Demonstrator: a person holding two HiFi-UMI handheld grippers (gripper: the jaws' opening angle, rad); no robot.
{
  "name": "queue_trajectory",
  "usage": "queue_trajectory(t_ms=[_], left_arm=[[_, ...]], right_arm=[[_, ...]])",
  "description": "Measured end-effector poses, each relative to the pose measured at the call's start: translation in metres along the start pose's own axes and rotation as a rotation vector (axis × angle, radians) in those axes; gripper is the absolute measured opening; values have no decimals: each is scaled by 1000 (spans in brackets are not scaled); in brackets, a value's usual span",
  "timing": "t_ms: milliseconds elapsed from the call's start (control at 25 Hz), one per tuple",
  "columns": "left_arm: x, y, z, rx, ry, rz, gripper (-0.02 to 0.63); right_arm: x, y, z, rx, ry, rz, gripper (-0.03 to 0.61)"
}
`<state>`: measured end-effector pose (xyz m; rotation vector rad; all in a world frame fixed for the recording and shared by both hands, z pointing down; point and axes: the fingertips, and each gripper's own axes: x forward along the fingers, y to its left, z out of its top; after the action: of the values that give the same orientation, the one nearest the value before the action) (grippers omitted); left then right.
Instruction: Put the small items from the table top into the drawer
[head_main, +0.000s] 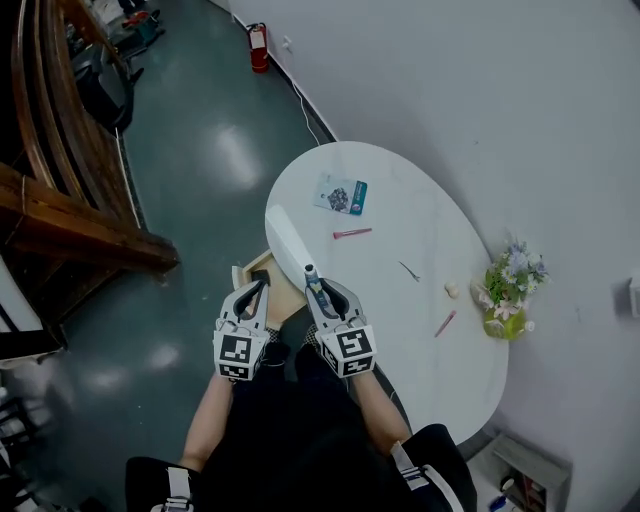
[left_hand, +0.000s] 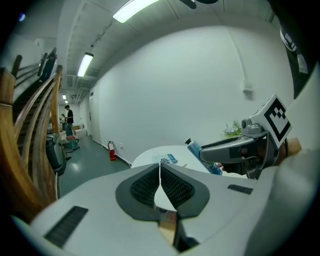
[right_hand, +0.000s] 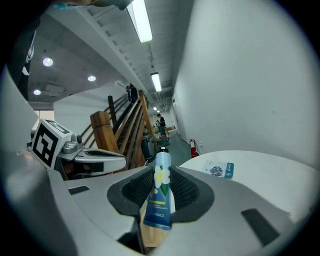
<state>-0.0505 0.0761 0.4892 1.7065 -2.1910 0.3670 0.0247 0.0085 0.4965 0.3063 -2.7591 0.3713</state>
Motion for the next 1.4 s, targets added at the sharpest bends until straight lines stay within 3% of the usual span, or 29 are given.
queue_trajectory(t_ms=[440, 1400], left_arm=[[-21, 60, -51, -96, 46, 71, 21], [23, 99, -209, -268, 208, 72, 21]], right_arm=[[69, 64, -39, -53, 113, 126, 126], [154, 68, -213, -37, 404, 169, 126]])
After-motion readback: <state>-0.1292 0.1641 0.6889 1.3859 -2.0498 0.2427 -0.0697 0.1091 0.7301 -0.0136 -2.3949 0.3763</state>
